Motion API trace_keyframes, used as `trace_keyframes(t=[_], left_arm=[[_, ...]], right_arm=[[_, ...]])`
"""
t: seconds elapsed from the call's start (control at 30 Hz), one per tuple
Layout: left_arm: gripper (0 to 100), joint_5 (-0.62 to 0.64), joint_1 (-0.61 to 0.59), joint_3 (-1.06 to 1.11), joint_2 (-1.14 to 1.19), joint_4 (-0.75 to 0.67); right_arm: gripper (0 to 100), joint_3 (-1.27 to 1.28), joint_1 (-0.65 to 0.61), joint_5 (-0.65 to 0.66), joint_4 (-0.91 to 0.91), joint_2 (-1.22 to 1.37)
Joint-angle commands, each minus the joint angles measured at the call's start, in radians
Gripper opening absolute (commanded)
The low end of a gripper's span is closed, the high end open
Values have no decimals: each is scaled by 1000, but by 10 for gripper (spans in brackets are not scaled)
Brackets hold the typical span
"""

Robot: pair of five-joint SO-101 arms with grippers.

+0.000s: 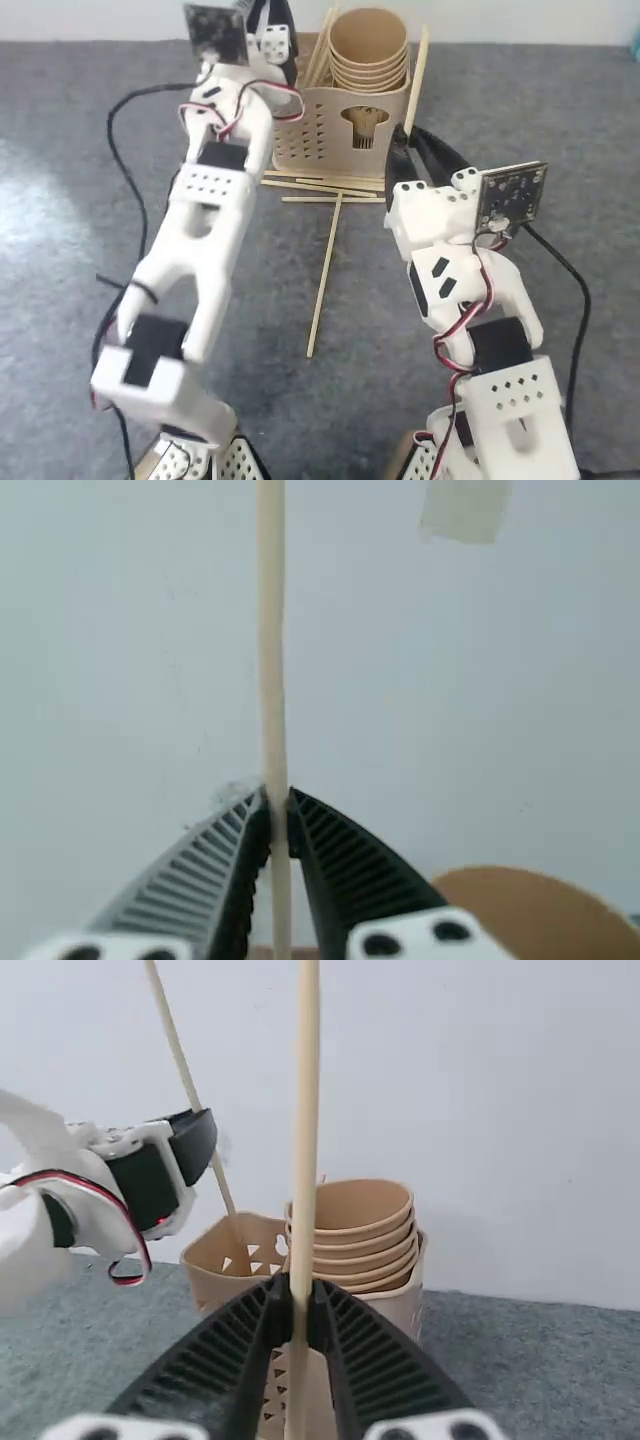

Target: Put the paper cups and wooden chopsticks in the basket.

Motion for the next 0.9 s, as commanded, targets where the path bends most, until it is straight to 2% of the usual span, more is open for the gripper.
trace_keyframes(t=[0.0,0.13,0.3,0.4,0.5,0.73,0.87], left_arm=[[12,8,11,-148,63,5],[58,-18,6,-217,150,6],[244,-41,-9,-219,183,21],[326,-41,-9,-225,157,114],[360,-41,-9,-220,80,239],[361,-40,-52,-219,-176,592],[361,-43,-95,-222,-348,850]], right_arm=[[9,-8,13,-15,4,1],[9,-8,12,-15,4,1],[9,-8,12,-15,5,1],[9,-8,10,-15,4,1],[9,-8,10,-15,1,1],[9,-6,12,-15,-5,5],[9,-8,13,-15,-58,8]])
